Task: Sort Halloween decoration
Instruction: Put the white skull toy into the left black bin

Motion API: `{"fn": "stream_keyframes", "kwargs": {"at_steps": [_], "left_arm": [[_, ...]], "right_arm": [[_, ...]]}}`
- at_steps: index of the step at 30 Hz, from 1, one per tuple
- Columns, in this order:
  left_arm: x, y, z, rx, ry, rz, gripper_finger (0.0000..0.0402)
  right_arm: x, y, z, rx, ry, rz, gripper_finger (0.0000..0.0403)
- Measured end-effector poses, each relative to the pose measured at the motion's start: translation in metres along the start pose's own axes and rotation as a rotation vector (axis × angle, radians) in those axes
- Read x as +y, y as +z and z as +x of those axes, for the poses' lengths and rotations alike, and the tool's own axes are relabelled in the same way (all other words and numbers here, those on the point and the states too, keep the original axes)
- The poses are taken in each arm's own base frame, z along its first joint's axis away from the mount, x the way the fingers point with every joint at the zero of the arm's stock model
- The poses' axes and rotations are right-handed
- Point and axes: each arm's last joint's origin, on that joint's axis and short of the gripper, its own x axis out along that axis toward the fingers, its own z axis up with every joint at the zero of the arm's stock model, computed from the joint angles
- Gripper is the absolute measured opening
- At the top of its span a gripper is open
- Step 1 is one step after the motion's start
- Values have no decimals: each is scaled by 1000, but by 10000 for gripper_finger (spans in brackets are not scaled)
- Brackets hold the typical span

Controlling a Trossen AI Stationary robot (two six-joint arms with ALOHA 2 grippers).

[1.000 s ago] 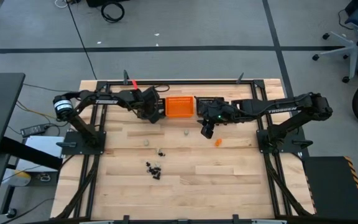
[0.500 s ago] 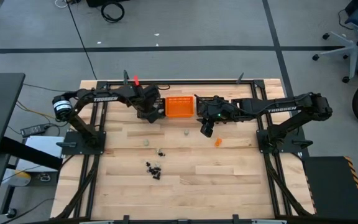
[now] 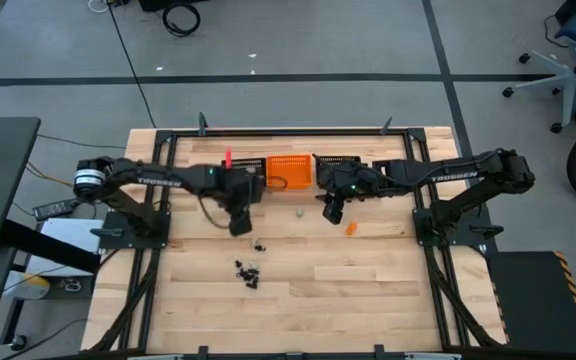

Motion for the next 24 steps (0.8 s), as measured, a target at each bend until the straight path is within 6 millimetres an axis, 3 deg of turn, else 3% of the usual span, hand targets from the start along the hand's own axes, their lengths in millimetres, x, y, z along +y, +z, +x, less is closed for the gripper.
{"fn": "stream_keyframes", "kwargs": {"at_steps": [6, 12, 24], "left_arm": [[-24, -19, 17, -89, -139, -166, 194], [-42, -35, 20, -86, -172, -183, 194], [-54, -59, 31, -54, 30, -186, 194]], "right_arm": [[12, -1, -3, -17, 44, -23, 165], [24, -2, -6, -48, 89, -18, 165], [30, -3, -8, -56, 99, -3, 165]]}}
